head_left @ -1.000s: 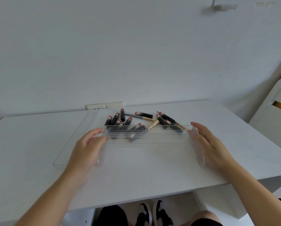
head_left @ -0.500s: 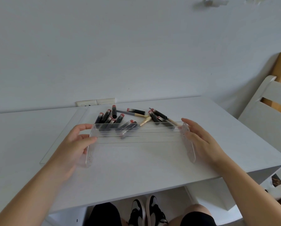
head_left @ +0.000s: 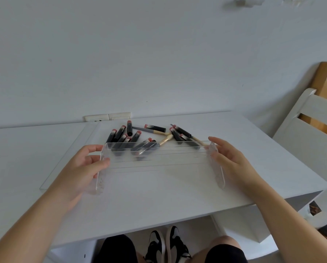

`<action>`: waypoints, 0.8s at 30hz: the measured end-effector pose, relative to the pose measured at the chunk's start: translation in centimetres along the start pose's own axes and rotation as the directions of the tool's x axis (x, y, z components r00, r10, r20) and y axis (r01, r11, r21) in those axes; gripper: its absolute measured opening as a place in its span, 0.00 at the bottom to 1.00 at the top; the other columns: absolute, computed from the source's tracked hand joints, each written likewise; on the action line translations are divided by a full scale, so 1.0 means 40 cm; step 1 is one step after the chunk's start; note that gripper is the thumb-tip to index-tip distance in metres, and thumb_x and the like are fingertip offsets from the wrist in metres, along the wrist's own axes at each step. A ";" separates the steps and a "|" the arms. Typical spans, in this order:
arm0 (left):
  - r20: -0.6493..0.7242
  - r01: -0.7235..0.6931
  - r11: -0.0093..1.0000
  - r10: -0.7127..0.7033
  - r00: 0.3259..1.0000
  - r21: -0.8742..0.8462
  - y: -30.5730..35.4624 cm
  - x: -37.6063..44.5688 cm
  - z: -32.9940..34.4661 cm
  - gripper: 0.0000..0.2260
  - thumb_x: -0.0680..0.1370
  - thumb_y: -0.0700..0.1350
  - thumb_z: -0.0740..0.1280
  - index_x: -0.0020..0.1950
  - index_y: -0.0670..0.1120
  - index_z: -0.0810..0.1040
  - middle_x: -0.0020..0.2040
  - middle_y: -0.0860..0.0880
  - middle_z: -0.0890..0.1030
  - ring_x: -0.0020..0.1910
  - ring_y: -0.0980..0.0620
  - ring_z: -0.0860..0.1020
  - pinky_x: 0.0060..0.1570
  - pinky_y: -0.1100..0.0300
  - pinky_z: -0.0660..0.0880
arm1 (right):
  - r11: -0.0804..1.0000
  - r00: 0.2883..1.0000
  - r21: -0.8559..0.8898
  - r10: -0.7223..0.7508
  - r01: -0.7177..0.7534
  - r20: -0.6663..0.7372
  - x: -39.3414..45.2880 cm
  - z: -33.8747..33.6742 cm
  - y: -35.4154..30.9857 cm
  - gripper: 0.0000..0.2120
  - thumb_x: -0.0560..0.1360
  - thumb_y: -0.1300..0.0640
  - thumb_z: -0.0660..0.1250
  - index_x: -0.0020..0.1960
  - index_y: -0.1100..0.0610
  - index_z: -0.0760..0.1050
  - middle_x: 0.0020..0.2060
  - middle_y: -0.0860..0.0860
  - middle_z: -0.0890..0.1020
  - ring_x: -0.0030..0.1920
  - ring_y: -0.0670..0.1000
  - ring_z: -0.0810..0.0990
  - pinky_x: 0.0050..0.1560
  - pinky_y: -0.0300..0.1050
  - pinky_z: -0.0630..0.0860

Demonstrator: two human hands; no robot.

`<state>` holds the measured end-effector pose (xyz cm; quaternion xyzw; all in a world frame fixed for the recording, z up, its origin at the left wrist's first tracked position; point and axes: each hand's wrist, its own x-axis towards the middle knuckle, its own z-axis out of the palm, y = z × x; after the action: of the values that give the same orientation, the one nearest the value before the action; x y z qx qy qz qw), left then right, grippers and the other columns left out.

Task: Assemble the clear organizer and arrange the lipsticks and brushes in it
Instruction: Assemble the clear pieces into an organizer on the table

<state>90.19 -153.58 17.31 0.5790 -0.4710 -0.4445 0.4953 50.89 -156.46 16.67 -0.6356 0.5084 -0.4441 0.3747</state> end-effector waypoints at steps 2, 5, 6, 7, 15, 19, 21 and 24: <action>-0.014 0.005 1.000 -0.005 1.000 -0.009 0.000 -0.001 0.001 0.16 0.68 0.49 0.76 0.53 0.61 0.81 0.43 0.49 0.82 0.45 0.46 0.75 0.47 0.54 0.68 | 1.000 1.000 0.012 0.009 -0.009 0.028 0.003 -0.004 0.002 0.17 0.82 0.56 0.65 0.67 0.39 0.74 0.57 0.55 0.82 0.51 0.47 0.77 0.56 0.43 0.71; -0.036 -0.012 1.000 0.012 0.999 0.001 -0.001 -0.005 0.006 0.15 0.67 0.53 0.75 0.53 0.61 0.81 0.43 0.48 0.82 0.44 0.47 0.75 0.48 0.52 0.69 | 0.997 0.995 0.061 0.048 -0.053 0.088 0.009 -0.011 -0.004 0.18 0.82 0.60 0.64 0.68 0.43 0.73 0.58 0.47 0.83 0.55 0.44 0.77 0.58 0.40 0.70; -0.041 -0.021 1.000 0.021 0.999 0.008 -0.003 -0.006 0.008 0.14 0.68 0.53 0.75 0.53 0.61 0.81 0.43 0.47 0.82 0.43 0.47 0.76 0.48 0.52 0.70 | 0.996 0.993 0.068 0.058 -0.065 0.106 0.010 -0.013 -0.005 0.19 0.82 0.60 0.64 0.68 0.43 0.73 0.59 0.47 0.83 0.56 0.44 0.77 0.59 0.40 0.70; -0.050 -0.031 0.999 0.032 0.998 0.016 -0.006 -0.006 0.010 0.12 0.71 0.52 0.76 0.52 0.61 0.81 0.44 0.46 0.83 0.42 0.48 0.76 0.47 0.52 0.70 | 0.995 0.991 0.073 0.064 -0.073 0.119 0.010 -0.016 -0.005 0.19 0.82 0.61 0.64 0.69 0.44 0.72 0.60 0.46 0.83 0.58 0.44 0.78 0.59 0.40 0.69; -0.076 -0.066 0.995 0.072 0.995 0.079 -0.021 -0.002 0.015 0.07 0.78 0.48 0.73 0.52 0.61 0.81 0.48 0.43 0.83 0.41 0.49 0.77 0.46 0.53 0.71 | 0.993 0.988 0.092 0.063 -0.076 0.138 0.004 -0.028 -0.014 0.18 0.81 0.64 0.63 0.67 0.48 0.73 0.59 0.51 0.83 0.60 0.45 0.78 0.60 0.39 0.69; -0.072 -0.067 0.993 0.074 0.995 0.094 -0.023 -0.005 0.014 0.09 0.78 0.47 0.72 0.50 0.63 0.81 0.47 0.44 0.83 0.42 0.48 0.78 0.46 0.51 0.71 | 0.996 0.994 0.067 0.050 -0.057 0.099 -0.005 -0.019 -0.014 0.17 0.82 0.64 0.63 0.66 0.48 0.74 0.56 0.52 0.84 0.55 0.44 0.78 0.56 0.37 0.71; -0.072 -0.068 0.992 0.075 0.995 0.106 -0.021 -0.008 0.016 0.09 0.78 0.47 0.72 0.51 0.64 0.81 0.46 0.45 0.83 0.42 0.49 0.77 0.46 0.52 0.71 | 0.998 0.996 0.042 0.044 -0.047 0.074 -0.008 -0.014 -0.014 0.17 0.82 0.63 0.63 0.66 0.47 0.73 0.56 0.49 0.84 0.54 0.43 0.78 0.57 0.37 0.71; -0.094 -0.072 0.990 0.083 0.992 0.119 -0.019 -0.012 0.018 0.09 0.77 0.48 0.73 0.51 0.63 0.80 0.43 0.47 0.83 0.41 0.50 0.77 0.44 0.53 0.70 | 0.999 0.998 -0.016 0.040 -0.039 0.052 -0.012 -0.009 -0.015 0.19 0.81 0.57 0.65 0.70 0.43 0.71 0.59 0.47 0.83 0.57 0.43 0.78 0.61 0.42 0.70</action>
<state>89.49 -153.15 16.50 0.6090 -0.4931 -0.3678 0.5006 50.69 -155.88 17.25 -0.6397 0.5143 -0.4160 0.3916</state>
